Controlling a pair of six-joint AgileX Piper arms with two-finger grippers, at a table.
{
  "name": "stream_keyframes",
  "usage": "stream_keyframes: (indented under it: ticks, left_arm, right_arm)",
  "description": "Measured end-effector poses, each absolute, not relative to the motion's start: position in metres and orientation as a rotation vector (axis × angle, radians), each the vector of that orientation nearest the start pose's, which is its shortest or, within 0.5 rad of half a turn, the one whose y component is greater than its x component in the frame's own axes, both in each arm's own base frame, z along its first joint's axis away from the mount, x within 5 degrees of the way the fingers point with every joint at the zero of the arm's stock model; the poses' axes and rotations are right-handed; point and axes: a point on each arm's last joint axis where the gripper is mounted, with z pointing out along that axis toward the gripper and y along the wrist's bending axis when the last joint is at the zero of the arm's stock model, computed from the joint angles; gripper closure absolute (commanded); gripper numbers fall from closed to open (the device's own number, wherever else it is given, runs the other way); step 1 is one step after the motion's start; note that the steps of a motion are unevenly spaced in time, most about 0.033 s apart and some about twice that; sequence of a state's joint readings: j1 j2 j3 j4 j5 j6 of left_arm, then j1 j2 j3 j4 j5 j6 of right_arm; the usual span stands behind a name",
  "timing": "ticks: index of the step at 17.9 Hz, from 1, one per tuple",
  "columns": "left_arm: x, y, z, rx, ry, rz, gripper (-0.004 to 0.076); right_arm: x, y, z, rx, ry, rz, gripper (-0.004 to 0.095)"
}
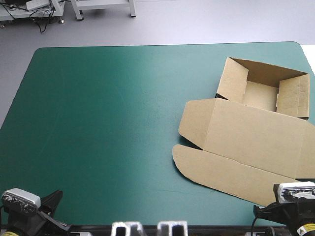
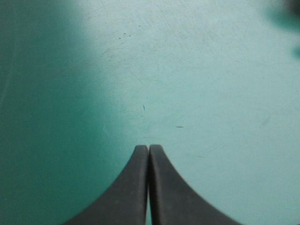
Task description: Fold the box
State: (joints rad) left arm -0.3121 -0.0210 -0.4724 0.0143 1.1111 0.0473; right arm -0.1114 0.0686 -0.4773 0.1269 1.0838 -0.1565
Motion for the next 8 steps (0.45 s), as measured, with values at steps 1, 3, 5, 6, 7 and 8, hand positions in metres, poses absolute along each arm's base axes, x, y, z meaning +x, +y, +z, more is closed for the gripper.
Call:
stream_keyframes:
  ticks: [1,3,5,6,7,8]
  left_arm:
    - [-0.0064,0.0033,0.2655,0.375,2.071,-0.142,0.0733]
    - [-0.0064,0.0033,0.2655,0.375,2.071,-0.142,0.0733]
    - [-0.0064,0.0033,0.2655,0.375,2.071,-0.142,0.0733]
    - [-0.0064,0.0033,0.2655,0.375,2.071,-0.142,0.0733]
    - [-0.0064,0.0033,0.2655,0.375,2.071,-0.142,0.0733]
    - [-0.0064,0.0033,0.2655,0.375,2.071,-0.142,0.0733]
  right_arm:
    - [0.0075,0.0086,0.2696,-0.04,2.15,-0.007,0.0921]
    - [0.0075,0.0074,0.2696,-0.023,2.15,-0.016,0.0921]
    - [0.0075,0.0073,0.2696,0.011,2.15,0.001,0.0921]
    - [0.0075,0.0073,0.2696,0.018,2.15,0.005,0.0921]
    - [0.0075,0.0073,0.2696,0.028,2.15,0.01,0.0921]
    - [0.0075,0.0073,0.2696,0.031,2.15,0.012,0.0921]
